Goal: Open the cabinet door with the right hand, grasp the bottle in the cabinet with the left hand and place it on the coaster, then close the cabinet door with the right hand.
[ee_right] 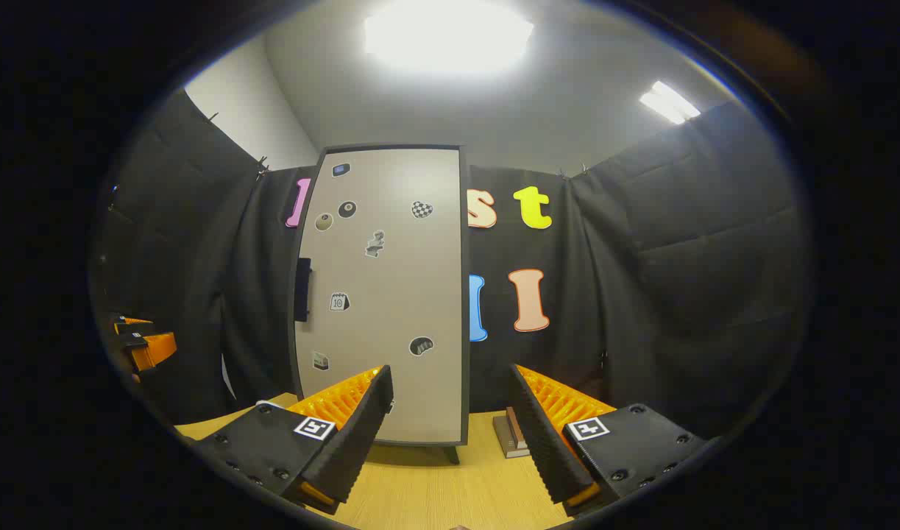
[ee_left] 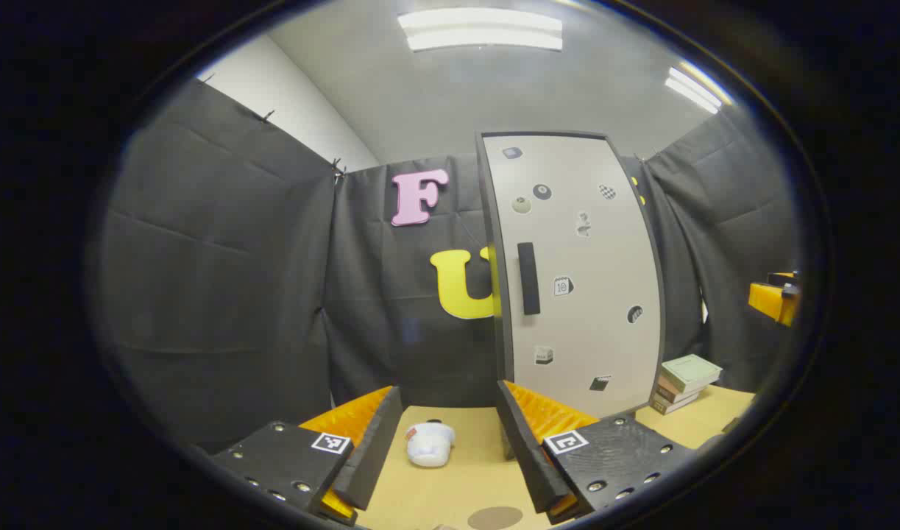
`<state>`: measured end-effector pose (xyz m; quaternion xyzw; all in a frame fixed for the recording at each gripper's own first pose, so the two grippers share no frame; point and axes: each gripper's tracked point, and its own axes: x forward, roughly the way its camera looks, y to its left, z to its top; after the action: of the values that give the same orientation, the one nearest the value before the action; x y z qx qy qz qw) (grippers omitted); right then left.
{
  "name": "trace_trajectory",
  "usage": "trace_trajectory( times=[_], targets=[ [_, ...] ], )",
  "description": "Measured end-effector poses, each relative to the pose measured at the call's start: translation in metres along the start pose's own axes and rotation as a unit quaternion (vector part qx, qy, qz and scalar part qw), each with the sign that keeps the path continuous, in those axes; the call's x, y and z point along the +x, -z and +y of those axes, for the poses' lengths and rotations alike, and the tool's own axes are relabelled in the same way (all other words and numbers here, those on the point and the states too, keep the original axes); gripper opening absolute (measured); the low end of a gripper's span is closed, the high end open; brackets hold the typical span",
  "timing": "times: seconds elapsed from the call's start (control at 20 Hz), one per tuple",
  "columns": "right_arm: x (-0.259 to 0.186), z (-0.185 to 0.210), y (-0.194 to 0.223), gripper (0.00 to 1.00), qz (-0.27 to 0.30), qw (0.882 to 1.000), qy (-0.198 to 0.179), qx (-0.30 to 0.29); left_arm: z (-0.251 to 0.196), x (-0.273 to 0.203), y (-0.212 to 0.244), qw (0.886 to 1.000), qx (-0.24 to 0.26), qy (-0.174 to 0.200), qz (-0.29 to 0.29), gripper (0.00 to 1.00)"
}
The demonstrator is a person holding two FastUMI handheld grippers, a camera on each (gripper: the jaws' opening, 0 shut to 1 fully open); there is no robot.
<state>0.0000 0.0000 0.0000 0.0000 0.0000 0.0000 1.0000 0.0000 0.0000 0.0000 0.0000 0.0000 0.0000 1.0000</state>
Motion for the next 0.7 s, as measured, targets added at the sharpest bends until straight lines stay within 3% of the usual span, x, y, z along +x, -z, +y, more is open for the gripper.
trace_trajectory(
  times=[0.7],
  targets=[
    [0.01,-0.015,0.008,0.99,0.007,1.0,0.001,0.005,-0.018,0.006,0.004,1.0,0.0,-0.001,0.002,0.78]
  ],
)
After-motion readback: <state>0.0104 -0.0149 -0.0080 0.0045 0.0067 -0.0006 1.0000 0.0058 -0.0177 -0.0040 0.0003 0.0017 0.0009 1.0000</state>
